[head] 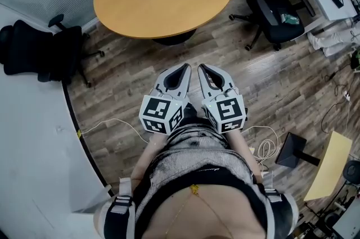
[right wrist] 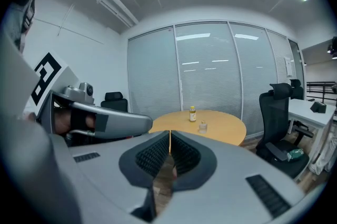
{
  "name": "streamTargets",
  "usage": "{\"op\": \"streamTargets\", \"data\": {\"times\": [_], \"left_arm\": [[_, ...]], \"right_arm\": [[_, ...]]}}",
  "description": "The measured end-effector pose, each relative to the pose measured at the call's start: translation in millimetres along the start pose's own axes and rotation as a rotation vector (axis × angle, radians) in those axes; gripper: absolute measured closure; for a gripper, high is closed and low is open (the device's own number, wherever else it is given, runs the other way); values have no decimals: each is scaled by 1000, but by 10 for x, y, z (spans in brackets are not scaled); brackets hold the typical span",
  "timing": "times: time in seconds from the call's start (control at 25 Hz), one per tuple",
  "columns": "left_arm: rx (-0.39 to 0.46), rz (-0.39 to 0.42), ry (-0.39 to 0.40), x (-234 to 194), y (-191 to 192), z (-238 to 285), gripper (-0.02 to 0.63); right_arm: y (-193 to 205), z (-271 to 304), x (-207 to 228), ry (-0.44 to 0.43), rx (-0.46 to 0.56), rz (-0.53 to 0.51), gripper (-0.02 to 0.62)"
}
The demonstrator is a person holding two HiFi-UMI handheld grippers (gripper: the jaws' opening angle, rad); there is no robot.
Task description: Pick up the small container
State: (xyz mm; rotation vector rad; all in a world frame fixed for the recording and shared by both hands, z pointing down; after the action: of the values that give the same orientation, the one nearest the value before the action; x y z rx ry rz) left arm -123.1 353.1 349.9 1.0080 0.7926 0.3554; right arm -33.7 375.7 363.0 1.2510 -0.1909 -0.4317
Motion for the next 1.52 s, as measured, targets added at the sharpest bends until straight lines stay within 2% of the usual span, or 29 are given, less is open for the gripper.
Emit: {"op": "streamTargets", "data": {"times": [0.88,1.12,1.52], "left_arm": [[-19,5,51,-559,-237,184,586],[-28,12,67,-612,-295,200,586],[-29,-15,24,-734,-360,473,586]], "right_arm": [[-118,673,-20,37,-34,-8,574],[-100,710,-14,56,-30,27,574],[-122,989,224,-4,-24,12,574]]}}
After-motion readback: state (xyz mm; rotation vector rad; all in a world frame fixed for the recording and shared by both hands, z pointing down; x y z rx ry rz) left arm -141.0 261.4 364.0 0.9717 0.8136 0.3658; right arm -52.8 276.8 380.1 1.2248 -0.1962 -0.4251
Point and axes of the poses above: the fingertips, and each gripper's own axes: z forward along the fingers, x to its right, y out of its underside, the point moved 5 cm from there along -z, backward along the fingers, and after that the axes turned 11 degrees about -z, right-handed, at the moved point
